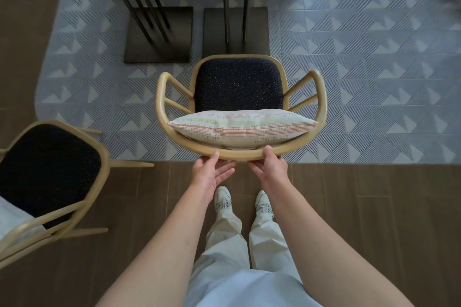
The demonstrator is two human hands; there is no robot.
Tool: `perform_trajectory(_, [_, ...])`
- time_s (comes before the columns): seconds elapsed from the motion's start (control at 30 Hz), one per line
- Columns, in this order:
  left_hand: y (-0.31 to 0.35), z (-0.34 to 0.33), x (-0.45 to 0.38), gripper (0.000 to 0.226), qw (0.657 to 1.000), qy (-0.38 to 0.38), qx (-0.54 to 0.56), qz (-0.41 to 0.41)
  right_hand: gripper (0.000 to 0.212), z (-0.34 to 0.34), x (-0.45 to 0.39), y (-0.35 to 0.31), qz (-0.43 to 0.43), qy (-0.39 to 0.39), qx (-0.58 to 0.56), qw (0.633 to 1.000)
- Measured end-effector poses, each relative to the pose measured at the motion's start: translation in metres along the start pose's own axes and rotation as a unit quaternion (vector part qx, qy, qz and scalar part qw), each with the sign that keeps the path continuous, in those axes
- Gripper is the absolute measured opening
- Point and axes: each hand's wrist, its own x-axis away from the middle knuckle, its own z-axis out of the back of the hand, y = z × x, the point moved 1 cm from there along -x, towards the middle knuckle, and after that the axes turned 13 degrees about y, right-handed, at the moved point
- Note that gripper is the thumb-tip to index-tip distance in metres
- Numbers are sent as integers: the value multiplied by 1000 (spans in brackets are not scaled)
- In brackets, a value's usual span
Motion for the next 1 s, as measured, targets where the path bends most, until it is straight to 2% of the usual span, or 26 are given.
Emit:
perform_trajectory(0.37, [1, 0, 11, 38, 1000, -5, -11, 24, 48, 8, -2, -4, -11, -2, 18, 1000])
perform_trajectory(0.53, [0, 1, 15, 35, 999, 14, -30, 13, 41, 10, 4, -8, -23, -20, 38, 999])
perform_trajectory(0.67, [-1, 0, 21, 31, 995, 46, -87, -8, 38, 10, 14, -15, -24, -24, 83, 996])
perform_trajectory(0.77, [8, -6, 28, 39, 993, 51, -102, -13, 40, 11, 28, -20, 2, -25, 142, 990])
perform_trajectory(0.93, [30, -17, 47, 61, 996, 69, -47, -2, 52, 8, 54, -28, 27, -39, 202, 978])
perform_trajectory(1.0, [35, -18, 55, 61, 996, 84, -37, -18, 54, 7, 63, -32, 33, -57, 210, 976])
